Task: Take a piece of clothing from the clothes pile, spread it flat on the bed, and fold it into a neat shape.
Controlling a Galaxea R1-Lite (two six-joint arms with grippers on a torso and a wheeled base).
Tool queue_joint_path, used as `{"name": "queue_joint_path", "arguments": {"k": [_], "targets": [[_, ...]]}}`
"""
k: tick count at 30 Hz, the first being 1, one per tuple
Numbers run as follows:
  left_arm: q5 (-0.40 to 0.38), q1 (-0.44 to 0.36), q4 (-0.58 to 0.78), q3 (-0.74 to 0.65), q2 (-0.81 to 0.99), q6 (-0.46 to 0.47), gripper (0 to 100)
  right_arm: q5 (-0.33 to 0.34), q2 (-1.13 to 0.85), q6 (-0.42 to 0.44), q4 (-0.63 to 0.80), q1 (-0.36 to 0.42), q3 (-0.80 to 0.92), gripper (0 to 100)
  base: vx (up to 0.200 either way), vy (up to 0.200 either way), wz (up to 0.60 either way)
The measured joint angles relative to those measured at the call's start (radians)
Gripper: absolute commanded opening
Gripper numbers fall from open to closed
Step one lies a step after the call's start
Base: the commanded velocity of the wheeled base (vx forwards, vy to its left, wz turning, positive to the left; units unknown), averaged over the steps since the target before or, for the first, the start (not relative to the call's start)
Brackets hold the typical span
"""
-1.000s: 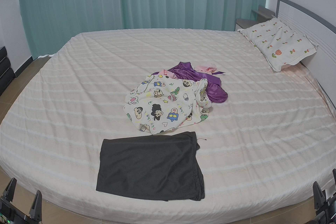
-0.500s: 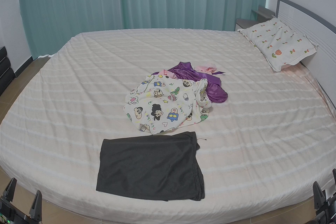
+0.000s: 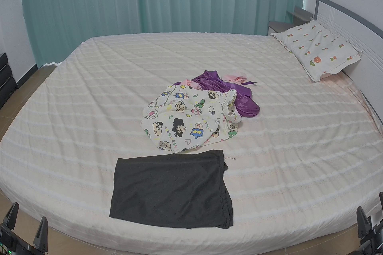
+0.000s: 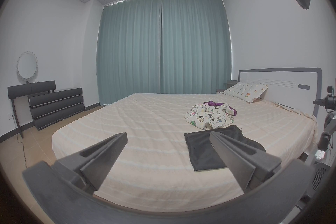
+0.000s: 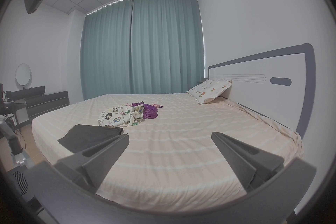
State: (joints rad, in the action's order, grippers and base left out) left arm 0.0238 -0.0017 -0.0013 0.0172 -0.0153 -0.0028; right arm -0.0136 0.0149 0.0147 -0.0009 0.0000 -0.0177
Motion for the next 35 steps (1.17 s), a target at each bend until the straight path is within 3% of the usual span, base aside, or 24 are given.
{"name": "queue_joint_path", "arguments": {"k": [35], "targets": [[0.0, 0.0, -0.001, 0.0, -0.001, 0.0, 100, 0.0, 0.001, 0.005, 0.0, 0.0, 0.0, 100, 0.0, 0.0, 0.0]]}}
